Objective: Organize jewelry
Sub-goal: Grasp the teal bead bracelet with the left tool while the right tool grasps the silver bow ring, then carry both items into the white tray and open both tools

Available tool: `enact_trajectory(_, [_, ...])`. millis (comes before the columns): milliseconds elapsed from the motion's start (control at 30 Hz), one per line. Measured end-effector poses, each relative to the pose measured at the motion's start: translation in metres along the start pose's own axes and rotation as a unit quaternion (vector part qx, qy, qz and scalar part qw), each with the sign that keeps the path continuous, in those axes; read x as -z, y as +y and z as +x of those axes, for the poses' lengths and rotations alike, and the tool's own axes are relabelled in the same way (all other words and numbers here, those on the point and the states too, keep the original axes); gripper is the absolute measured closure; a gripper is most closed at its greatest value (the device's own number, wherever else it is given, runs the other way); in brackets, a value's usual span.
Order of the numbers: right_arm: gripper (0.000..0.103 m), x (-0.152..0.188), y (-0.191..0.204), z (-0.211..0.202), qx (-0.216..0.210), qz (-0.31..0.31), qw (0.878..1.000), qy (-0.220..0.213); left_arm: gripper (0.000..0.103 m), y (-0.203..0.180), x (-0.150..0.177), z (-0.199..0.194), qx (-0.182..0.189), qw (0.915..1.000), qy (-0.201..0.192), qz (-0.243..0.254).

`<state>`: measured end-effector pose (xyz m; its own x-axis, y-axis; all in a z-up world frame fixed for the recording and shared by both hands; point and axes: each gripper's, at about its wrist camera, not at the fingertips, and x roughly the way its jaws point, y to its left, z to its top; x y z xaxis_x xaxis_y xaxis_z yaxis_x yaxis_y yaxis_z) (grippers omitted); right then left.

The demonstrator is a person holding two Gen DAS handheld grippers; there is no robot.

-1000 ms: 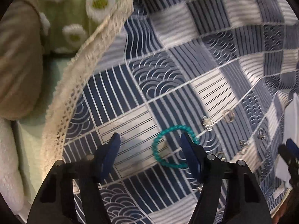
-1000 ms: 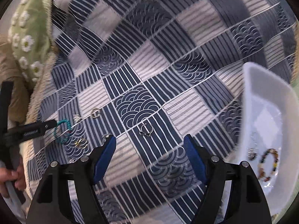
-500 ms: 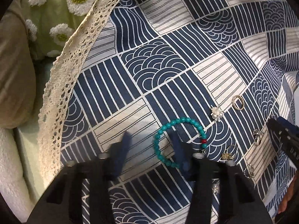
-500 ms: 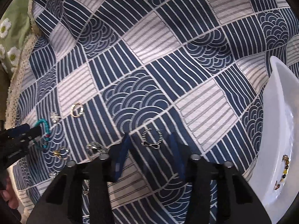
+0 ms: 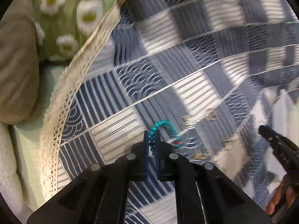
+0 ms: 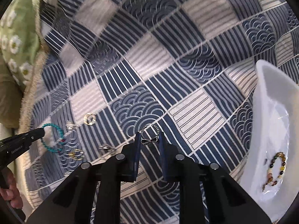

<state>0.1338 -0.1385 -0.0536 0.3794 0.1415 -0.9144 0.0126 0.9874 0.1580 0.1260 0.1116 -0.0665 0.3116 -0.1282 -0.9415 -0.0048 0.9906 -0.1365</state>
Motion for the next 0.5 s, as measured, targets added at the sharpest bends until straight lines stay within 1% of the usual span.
enact_trajectory(67, [0.083,-0.001,-0.003,-0.026,-0.005,0.002,1.000,-0.018,0.098,-0.010,0.000,-0.020,0.024,0.9995,-0.020,0.006])
enact_trajectory(100, [0.083,-0.001,-0.006,-0.038,-0.006,0.002,1.000,-0.025,0.098,-0.021,0.000,-0.036,0.040,0.9985,-0.035,0.016])
enact_trajectory(167, [0.083,0.000,-0.016,-0.060,-0.004,0.004,0.999,-0.040,0.098,-0.040,0.000,-0.061,0.064,0.9957,-0.059,0.031])
enact_trajectory(200, [0.083,0.001,-0.026,-0.075,-0.001,0.008,0.999,-0.048,0.098,-0.049,-0.002,-0.074,0.085,0.9930,-0.069,0.044])
enact_trajectory(233, [0.083,0.003,-0.037,-0.086,-0.001,0.013,0.999,-0.053,0.098,-0.061,0.005,-0.084,0.098,0.9907,-0.076,0.055])
enact_trajectory(267, [0.083,0.006,-0.050,-0.097,0.000,0.022,0.998,-0.058,0.098,-0.074,0.006,-0.090,0.110,0.9883,-0.080,0.070])
enact_trajectory(300, [0.083,0.006,-0.061,-0.103,0.004,0.031,0.998,-0.060,0.098,-0.100,0.012,-0.100,0.130,0.9841,-0.080,0.091])
enact_trajectory(333, [0.083,0.009,-0.074,-0.109,0.009,0.038,0.997,-0.063,0.098,-0.113,0.016,-0.100,0.139,0.9817,-0.079,0.103])
enact_trajectory(367, [0.083,0.012,-0.091,-0.117,0.018,0.048,0.996,-0.066,0.098,-0.139,0.022,-0.106,0.150,0.9778,-0.078,0.124])
enact_trajectory(400, [0.083,0.017,-0.107,-0.125,0.026,0.056,0.996,-0.067,0.097,-0.154,0.025,-0.110,0.157,0.9751,-0.078,0.136])
enact_trajectory(500, [0.083,0.029,-0.156,-0.136,0.062,0.086,0.992,-0.065,0.098,-0.214,0.036,-0.106,0.180,0.9663,-0.066,0.172])
